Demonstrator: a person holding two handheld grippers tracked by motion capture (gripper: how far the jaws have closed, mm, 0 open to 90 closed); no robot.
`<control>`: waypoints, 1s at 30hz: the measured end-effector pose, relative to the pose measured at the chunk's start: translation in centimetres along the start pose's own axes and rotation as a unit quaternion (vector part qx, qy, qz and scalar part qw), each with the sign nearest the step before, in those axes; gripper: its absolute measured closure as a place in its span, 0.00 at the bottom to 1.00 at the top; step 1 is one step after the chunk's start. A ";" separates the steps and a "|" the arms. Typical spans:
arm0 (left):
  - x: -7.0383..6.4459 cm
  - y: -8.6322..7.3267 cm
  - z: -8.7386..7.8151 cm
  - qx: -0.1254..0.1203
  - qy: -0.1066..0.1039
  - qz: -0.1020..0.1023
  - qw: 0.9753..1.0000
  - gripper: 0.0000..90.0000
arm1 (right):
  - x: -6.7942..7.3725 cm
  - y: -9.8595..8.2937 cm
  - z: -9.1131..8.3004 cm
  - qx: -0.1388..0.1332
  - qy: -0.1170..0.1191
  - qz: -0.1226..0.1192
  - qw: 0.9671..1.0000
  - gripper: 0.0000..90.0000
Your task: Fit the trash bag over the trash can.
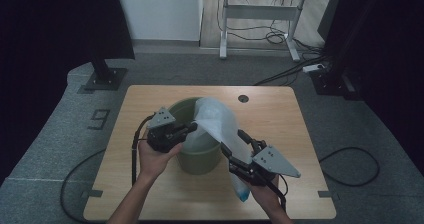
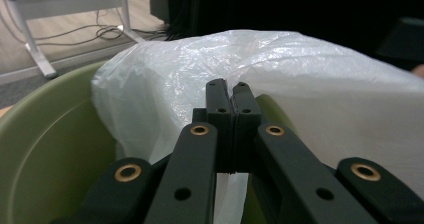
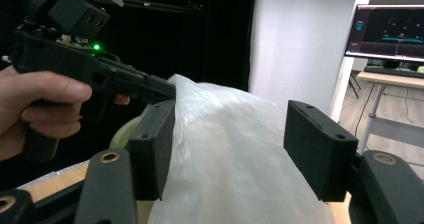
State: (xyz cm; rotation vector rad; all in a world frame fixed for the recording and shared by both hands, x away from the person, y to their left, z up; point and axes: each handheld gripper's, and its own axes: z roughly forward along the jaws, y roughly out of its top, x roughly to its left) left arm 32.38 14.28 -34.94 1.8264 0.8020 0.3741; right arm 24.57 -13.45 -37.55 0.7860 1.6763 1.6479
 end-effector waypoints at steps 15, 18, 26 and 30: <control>1.3 -0.8 -0.5 -0.002 0.024 -0.031 0.999 0.99 | -0.3 -6.4 -2.7 0.069 -0.019 0.048 0.996 0.37; 1.3 -0.7 -0.4 -0.003 0.026 -0.032 0.999 0.99 | 0.0 -7.5 -2.3 0.082 -0.023 0.055 0.995 0.33; 1.0 -0.6 -0.1 -0.002 0.024 -0.032 0.999 0.99 | 2.5 -8.4 -1.0 0.088 -0.015 0.052 0.995 0.28; 1.0 -0.6 -0.1 0.001 0.021 -0.031 0.999 0.99 | 3.8 -9.6 -0.5 0.100 -0.012 0.051 0.994 0.28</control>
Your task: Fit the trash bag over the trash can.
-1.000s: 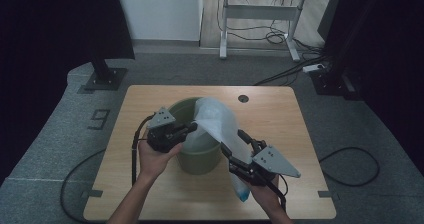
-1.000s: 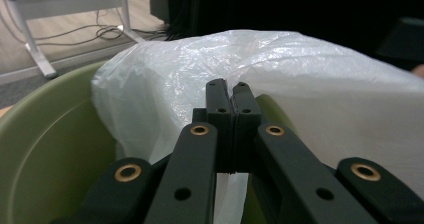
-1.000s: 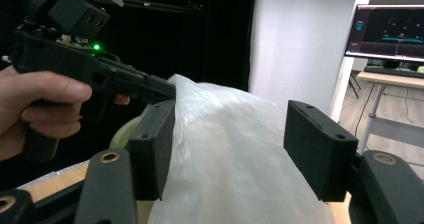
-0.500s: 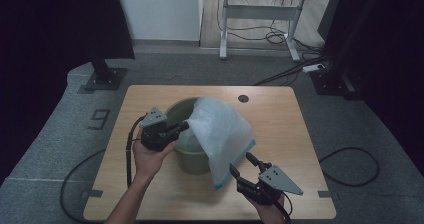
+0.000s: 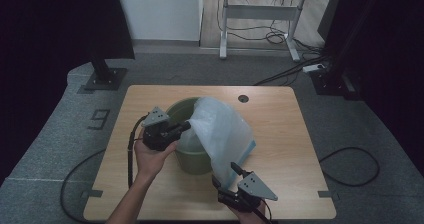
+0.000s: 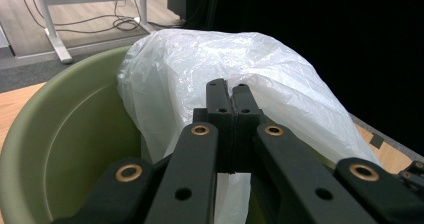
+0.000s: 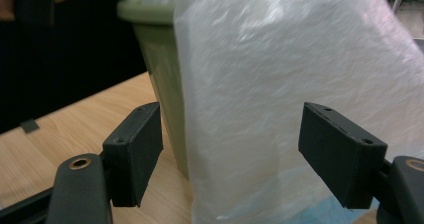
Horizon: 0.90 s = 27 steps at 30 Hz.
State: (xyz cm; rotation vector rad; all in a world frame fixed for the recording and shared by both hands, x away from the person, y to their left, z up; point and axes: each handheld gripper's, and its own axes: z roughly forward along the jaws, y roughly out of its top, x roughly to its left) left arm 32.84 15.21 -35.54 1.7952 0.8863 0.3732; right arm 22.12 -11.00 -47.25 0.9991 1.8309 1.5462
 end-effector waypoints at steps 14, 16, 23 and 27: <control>0.1 0.1 0.1 0.001 -0.010 -0.008 1.000 0.99 | 1.0 -1.1 2.0 0.017 -0.056 -0.003 0.998 0.33; 0.1 0.0 0.0 0.000 -0.011 -0.009 1.000 0.99 | 0.4 -1.3 2.2 0.027 -0.069 0.014 0.997 0.36; 0.4 -0.2 0.0 0.001 -0.024 -0.015 1.000 0.99 | -1.4 -2.2 1.9 0.026 -0.125 0.011 0.992 0.62; 0.3 -0.4 -0.1 0.002 -0.029 -0.014 0.999 0.99 | -2.6 -1.9 1.5 0.012 -0.127 0.010 0.992 0.80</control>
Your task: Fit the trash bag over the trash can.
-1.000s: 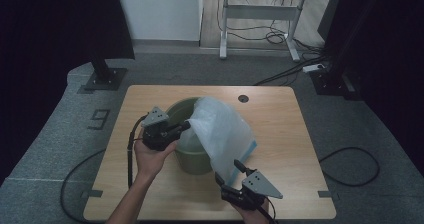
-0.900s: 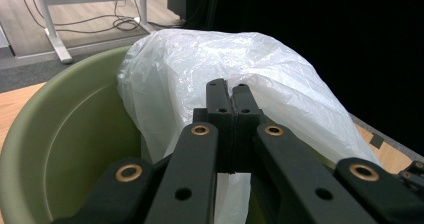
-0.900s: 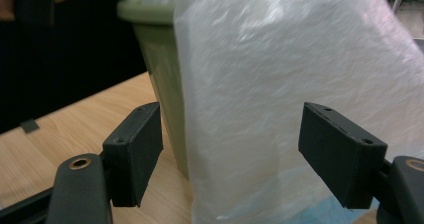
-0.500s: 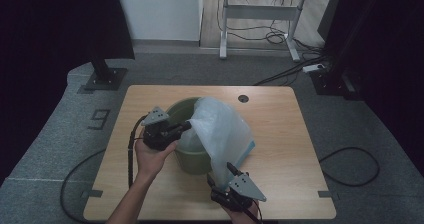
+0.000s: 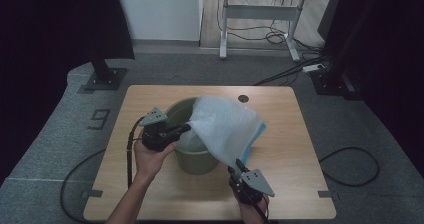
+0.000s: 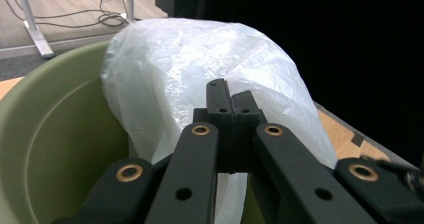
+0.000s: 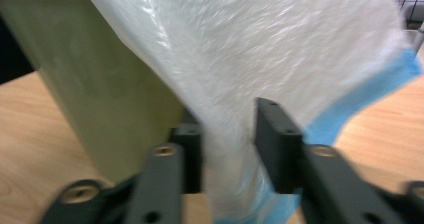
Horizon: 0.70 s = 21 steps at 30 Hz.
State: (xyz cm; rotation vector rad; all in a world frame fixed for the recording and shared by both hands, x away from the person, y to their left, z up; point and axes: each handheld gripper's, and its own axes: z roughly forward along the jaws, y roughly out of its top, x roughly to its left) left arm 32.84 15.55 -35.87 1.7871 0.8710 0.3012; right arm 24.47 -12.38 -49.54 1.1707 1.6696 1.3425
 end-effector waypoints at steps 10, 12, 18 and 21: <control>-0.2 -1.0 -0.4 0.013 -0.025 0.012 1.000 0.99 | -3.3 3.4 -2.0 -0.083 -0.007 0.028 0.996 0.99; -0.3 -1.1 -0.5 0.013 -0.029 0.014 0.999 0.99 | -3.6 4.1 -2.4 -0.099 -0.008 0.033 0.995 0.99; -0.3 -0.9 -0.8 0.008 -0.032 0.028 0.999 0.84 | -3.7 6.1 -3.3 -0.150 0.012 0.011 0.989 0.99; -0.5 -0.8 -1.1 0.006 -0.019 0.037 0.999 0.67 | -3.7 6.6 -3.5 -0.158 0.012 0.007 0.987 0.99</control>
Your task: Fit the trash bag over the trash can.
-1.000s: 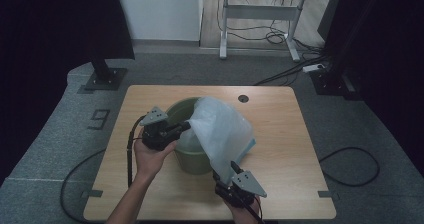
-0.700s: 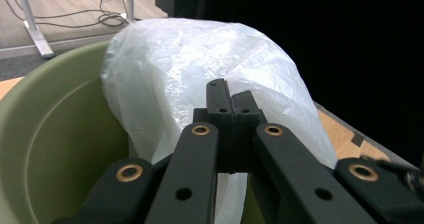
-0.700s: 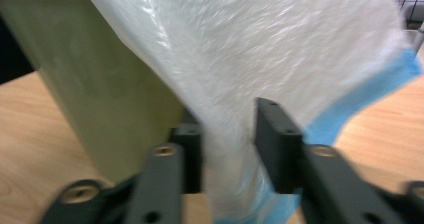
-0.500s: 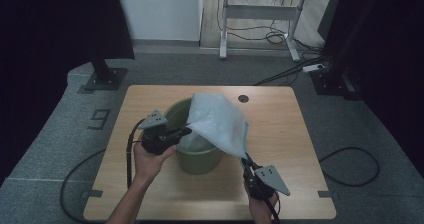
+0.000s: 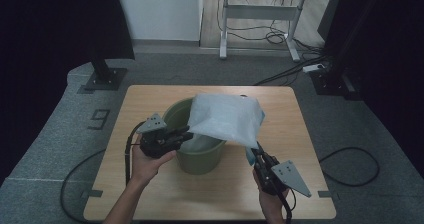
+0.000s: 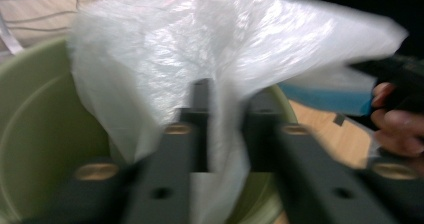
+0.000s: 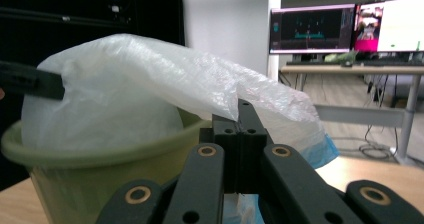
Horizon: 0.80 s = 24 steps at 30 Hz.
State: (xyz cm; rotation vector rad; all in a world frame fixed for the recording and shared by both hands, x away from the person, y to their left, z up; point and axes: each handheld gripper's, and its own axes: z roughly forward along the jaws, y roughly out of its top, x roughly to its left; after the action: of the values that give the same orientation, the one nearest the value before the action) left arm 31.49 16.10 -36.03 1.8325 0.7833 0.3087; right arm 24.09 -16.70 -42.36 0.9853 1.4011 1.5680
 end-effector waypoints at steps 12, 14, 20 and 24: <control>-0.4 1.6 -1.8 -0.017 -0.011 0.008 1.000 0.41 | 0.4 1.4 -0.1 -0.016 -0.009 -0.064 0.998 0.99; -0.6 2.2 -1.9 -0.017 -0.010 0.011 1.000 0.41 | 0.6 1.4 0.0 -0.016 -0.008 -0.068 0.998 0.99; -1.8 3.7 -1.6 -0.005 -0.011 0.032 0.999 0.38 | 2.0 1.7 -0.1 -0.017 -0.002 -0.095 0.995 0.99; -2.2 4.1 -1.2 0.008 -0.019 0.036 0.999 0.35 | 2.6 1.8 0.0 -0.014 0.012 -0.100 0.995 0.99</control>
State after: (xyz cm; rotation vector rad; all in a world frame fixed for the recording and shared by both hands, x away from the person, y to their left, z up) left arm 30.72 14.68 -31.50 1.8788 0.6960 0.3142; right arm 22.98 -14.39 -40.47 0.7856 1.4427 1.4498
